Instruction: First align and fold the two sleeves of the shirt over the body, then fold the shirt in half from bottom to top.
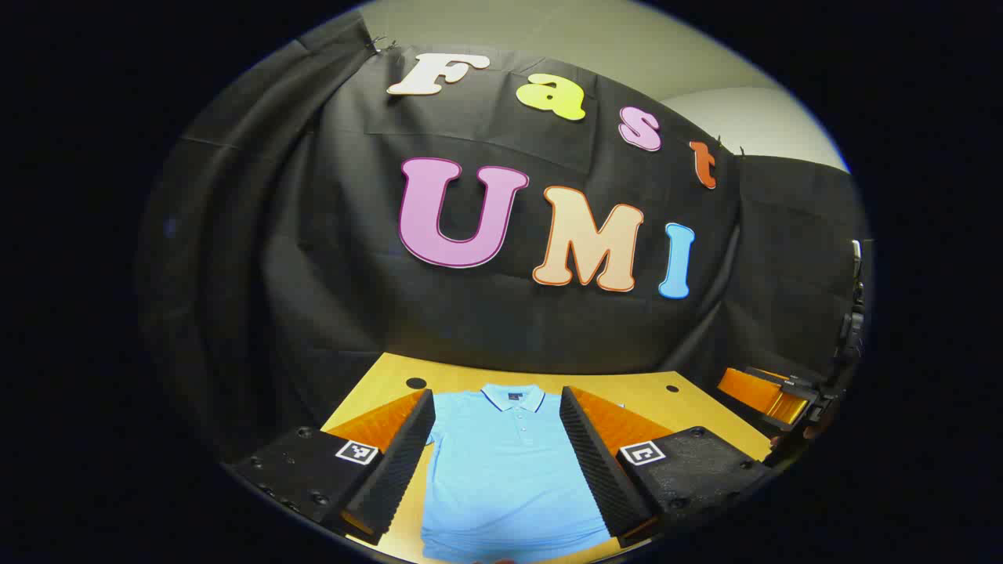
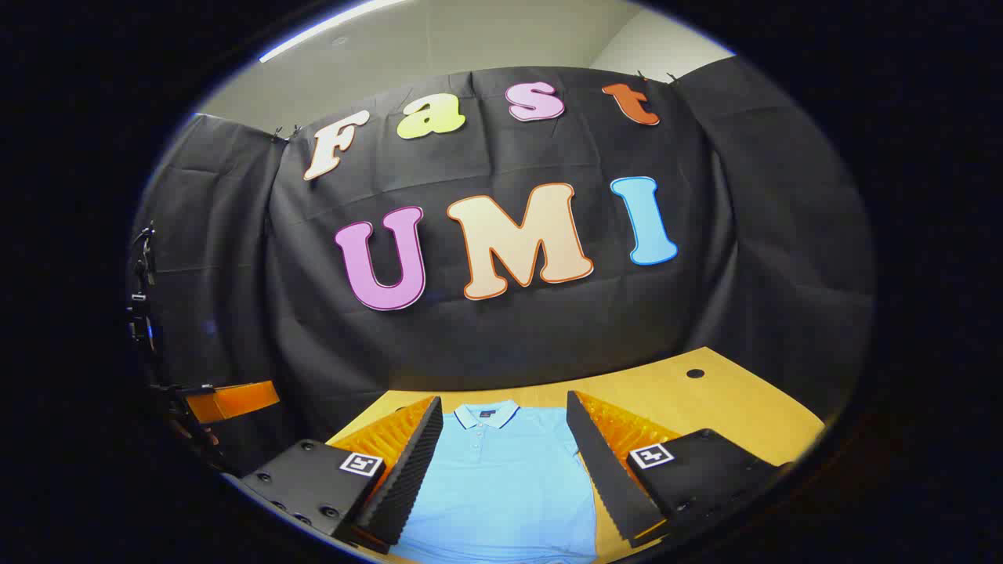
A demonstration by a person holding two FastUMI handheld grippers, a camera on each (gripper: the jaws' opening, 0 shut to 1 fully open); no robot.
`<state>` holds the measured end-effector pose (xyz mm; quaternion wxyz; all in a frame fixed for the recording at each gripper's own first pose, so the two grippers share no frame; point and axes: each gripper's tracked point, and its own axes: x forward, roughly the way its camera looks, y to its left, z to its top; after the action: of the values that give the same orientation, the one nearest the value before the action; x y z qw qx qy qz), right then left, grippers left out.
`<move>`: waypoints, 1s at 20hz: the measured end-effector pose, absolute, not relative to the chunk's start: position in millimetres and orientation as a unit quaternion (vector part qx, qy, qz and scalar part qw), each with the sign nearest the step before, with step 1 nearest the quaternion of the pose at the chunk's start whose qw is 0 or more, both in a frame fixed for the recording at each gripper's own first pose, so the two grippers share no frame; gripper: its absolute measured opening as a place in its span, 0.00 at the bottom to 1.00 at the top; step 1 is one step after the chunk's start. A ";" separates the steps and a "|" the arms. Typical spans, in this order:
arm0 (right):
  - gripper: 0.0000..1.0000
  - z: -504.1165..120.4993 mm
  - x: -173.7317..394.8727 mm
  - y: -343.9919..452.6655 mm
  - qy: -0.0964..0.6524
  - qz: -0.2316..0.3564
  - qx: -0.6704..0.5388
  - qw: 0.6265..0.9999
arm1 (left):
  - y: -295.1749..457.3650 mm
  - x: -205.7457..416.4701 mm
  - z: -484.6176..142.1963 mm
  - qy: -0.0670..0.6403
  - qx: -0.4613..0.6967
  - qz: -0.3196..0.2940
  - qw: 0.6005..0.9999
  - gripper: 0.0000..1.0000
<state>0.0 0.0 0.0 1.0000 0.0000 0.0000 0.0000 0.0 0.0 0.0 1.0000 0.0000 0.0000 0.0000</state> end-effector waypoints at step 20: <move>0.98 -10.8 6.5 -14.8 0.016 0.016 -0.019 1.000 | -14.8 -0.7 -26.9 0.031 -0.002 0.001 1.000 0.95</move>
<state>6.5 -14.8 -10.8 0.9996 -0.0193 0.0157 0.0157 -0.7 -14.8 -26.9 0.9995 -0.0023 0.0309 0.0013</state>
